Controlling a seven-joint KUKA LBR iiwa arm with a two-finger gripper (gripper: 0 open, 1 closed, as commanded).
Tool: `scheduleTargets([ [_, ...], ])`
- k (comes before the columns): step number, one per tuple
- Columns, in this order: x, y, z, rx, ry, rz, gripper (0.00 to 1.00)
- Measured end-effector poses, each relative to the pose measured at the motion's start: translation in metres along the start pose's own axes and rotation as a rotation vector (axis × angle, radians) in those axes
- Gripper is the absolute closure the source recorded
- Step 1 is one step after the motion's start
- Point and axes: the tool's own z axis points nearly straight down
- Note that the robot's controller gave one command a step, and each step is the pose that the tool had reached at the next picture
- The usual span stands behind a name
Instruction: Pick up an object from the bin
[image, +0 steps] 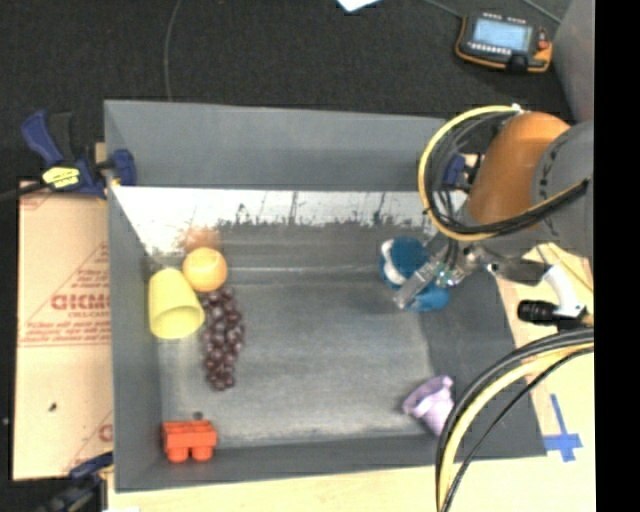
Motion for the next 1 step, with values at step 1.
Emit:
scheduleTargets([
  [1, -0.0003, -0.0009, -0.018, 0.003, 0.002, -0.004, 1.0],
])
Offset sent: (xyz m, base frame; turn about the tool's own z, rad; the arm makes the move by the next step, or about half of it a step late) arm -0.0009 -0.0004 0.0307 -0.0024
